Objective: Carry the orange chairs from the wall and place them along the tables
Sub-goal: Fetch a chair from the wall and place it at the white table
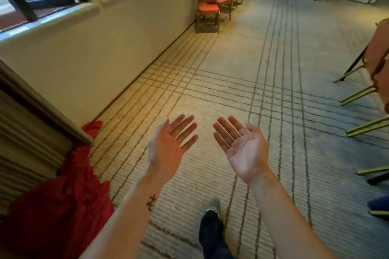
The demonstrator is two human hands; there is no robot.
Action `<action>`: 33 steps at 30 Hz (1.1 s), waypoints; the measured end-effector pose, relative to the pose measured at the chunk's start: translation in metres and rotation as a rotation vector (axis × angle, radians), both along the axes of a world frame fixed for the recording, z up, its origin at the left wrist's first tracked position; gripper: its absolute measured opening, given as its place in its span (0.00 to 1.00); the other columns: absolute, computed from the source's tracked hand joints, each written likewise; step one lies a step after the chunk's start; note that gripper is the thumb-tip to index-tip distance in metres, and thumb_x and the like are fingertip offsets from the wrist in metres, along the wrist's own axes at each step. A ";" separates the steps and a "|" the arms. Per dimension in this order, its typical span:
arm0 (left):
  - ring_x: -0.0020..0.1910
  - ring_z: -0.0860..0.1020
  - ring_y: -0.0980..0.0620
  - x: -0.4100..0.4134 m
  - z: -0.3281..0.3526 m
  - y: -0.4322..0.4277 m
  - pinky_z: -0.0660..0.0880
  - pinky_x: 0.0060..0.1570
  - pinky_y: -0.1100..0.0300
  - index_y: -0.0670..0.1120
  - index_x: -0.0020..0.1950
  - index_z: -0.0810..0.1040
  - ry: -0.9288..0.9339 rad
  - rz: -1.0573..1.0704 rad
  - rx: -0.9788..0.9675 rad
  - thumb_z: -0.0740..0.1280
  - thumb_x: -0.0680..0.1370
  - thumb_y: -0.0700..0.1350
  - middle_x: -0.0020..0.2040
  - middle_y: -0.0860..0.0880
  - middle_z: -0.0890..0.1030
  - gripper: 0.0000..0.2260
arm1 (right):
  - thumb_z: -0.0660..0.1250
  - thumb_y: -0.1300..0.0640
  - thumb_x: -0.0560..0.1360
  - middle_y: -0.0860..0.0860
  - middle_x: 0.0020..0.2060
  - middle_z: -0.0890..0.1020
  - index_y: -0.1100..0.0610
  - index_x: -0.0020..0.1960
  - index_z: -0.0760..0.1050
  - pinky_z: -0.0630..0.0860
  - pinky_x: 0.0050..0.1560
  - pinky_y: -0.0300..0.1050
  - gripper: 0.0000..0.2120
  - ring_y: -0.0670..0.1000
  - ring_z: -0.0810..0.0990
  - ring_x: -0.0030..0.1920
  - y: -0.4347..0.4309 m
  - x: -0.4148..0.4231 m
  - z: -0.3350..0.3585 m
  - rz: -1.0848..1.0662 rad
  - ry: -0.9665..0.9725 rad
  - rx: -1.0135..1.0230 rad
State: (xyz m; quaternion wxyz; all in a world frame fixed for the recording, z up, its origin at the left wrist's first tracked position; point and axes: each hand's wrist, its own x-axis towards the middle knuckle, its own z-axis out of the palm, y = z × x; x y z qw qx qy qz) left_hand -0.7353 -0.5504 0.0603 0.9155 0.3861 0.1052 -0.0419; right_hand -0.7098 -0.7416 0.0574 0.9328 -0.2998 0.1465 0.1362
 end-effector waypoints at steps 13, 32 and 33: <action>0.68 0.77 0.41 0.376 0.008 0.054 0.67 0.72 0.39 0.41 0.73 0.72 0.034 0.021 -0.033 0.57 0.84 0.55 0.67 0.41 0.80 0.24 | 0.56 0.49 0.82 0.61 0.63 0.81 0.60 0.67 0.72 0.71 0.70 0.57 0.20 0.61 0.80 0.65 0.053 0.389 0.003 0.047 -0.031 -0.016; 0.67 0.78 0.40 0.960 0.021 0.198 0.69 0.71 0.40 0.41 0.73 0.71 -0.012 -0.131 -0.101 0.56 0.84 0.54 0.67 0.40 0.80 0.23 | 0.57 0.51 0.81 0.64 0.64 0.79 0.61 0.67 0.71 0.74 0.66 0.56 0.19 0.62 0.79 0.65 0.193 0.930 0.018 -0.108 -0.038 -0.004; 0.67 0.78 0.40 0.985 0.021 0.200 0.69 0.71 0.40 0.41 0.73 0.71 -0.008 -0.141 -0.098 0.56 0.84 0.54 0.67 0.40 0.80 0.23 | 0.57 0.51 0.81 0.64 0.64 0.79 0.61 0.67 0.71 0.74 0.65 0.56 0.19 0.62 0.79 0.65 0.197 0.955 0.018 -0.118 -0.036 0.002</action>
